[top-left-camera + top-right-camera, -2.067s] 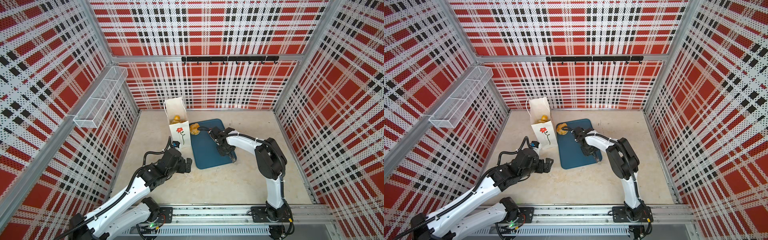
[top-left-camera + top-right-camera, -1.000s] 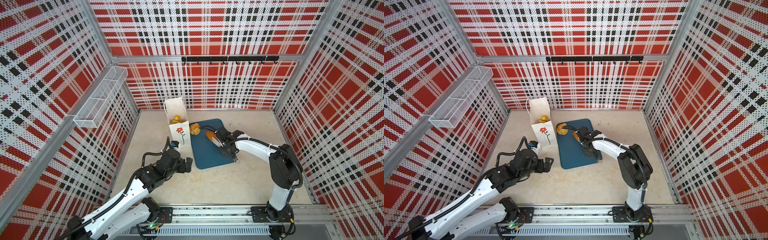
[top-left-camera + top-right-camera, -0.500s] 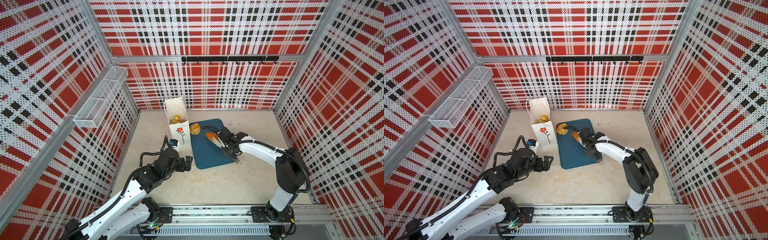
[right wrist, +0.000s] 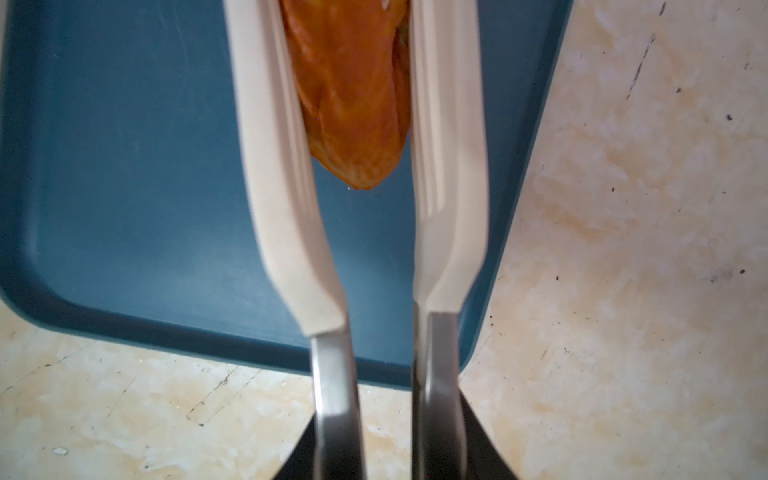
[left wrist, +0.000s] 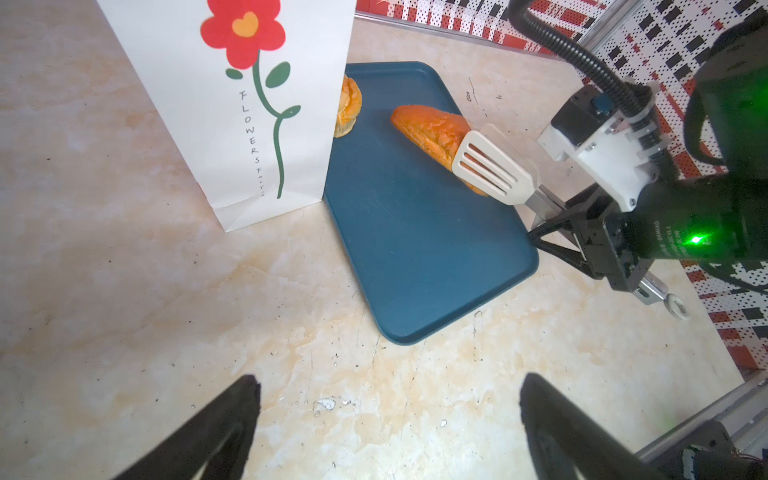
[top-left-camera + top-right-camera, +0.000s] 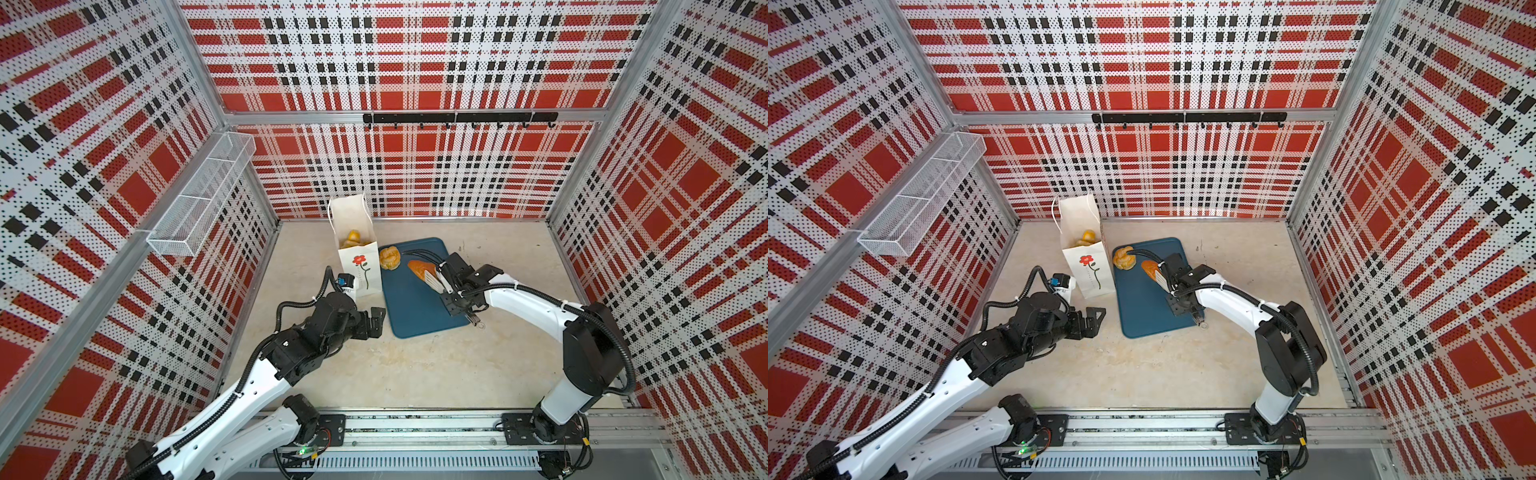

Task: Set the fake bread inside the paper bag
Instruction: 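Lift the croissant with the right gripper's tongs and carry it over the bag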

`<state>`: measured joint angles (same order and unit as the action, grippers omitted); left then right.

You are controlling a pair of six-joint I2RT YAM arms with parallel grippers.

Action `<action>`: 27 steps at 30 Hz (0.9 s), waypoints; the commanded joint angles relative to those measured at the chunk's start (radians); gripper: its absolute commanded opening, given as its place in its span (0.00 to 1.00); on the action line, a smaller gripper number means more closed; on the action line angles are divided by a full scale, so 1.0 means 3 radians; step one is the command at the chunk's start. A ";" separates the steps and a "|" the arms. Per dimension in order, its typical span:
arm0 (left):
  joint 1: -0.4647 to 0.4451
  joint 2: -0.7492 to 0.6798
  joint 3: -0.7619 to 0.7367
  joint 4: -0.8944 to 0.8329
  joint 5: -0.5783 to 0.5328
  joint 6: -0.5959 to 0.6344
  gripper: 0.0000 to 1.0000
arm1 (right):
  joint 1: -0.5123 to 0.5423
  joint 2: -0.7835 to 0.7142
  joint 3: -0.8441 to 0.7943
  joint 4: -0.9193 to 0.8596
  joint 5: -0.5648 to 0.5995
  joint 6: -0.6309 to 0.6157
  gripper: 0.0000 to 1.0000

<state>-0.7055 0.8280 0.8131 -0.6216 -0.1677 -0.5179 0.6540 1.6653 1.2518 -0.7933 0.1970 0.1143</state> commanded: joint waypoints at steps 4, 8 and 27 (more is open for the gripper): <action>0.0007 0.0063 0.0161 -0.0029 -0.0003 0.0087 0.99 | -0.0008 -0.0277 -0.0061 0.0227 -0.0150 0.0005 0.34; 0.0008 0.0052 0.0182 -0.0024 -0.0039 0.0117 0.99 | -0.0003 -0.0351 -0.0076 0.0228 -0.0194 0.0030 0.34; 0.0086 0.0095 0.0396 -0.0126 -0.0050 0.0307 0.99 | 0.0082 -0.0706 -0.0057 0.0264 -0.0308 0.0154 0.34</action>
<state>-0.6922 0.8616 0.8970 -0.6395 -0.1669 -0.4450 0.6720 1.5028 1.2133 -0.7715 0.1123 0.1497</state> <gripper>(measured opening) 0.994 0.345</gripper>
